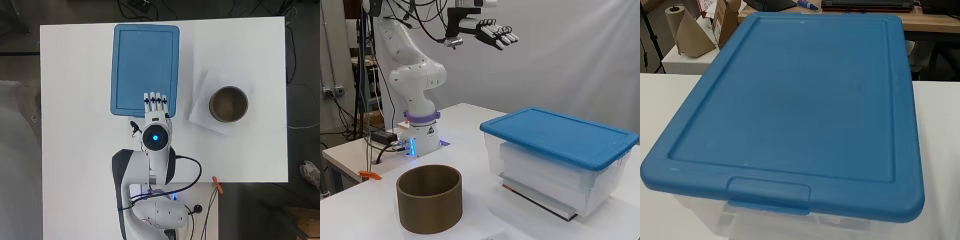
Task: Teleoperate dual arm-hand system to remove items from a box
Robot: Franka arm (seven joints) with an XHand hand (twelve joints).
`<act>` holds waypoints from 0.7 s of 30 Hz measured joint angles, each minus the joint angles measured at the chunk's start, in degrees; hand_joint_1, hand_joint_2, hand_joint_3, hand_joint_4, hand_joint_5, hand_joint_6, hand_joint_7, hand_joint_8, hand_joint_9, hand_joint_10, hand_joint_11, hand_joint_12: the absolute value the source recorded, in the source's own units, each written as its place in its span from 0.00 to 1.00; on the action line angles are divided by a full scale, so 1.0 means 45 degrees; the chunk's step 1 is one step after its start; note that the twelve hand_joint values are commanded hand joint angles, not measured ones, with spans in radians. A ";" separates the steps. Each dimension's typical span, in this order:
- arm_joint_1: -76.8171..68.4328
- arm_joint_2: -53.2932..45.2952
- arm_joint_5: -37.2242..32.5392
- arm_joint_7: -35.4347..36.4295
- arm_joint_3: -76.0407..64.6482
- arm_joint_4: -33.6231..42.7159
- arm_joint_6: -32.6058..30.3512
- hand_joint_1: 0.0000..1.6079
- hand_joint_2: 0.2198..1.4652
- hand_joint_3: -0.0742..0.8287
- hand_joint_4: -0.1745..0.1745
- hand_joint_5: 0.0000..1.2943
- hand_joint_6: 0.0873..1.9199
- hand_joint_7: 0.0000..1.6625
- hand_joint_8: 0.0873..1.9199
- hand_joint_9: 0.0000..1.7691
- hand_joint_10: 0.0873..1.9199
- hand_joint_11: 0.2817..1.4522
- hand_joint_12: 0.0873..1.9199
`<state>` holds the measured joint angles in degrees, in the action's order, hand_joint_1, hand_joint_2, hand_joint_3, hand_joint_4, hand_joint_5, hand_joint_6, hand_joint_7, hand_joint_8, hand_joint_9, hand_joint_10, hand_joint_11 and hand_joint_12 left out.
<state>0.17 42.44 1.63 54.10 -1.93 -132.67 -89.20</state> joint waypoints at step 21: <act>-0.0345 -0.4487 0.2640 0.2392 0.1145 0.0297 -0.2108 0.17 0.40 0.05 0.50 0.01 0.00 0.01 0.00 0.08 0.00 0.04 0.00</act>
<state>-1.38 22.25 13.51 64.86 3.22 -131.34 -98.69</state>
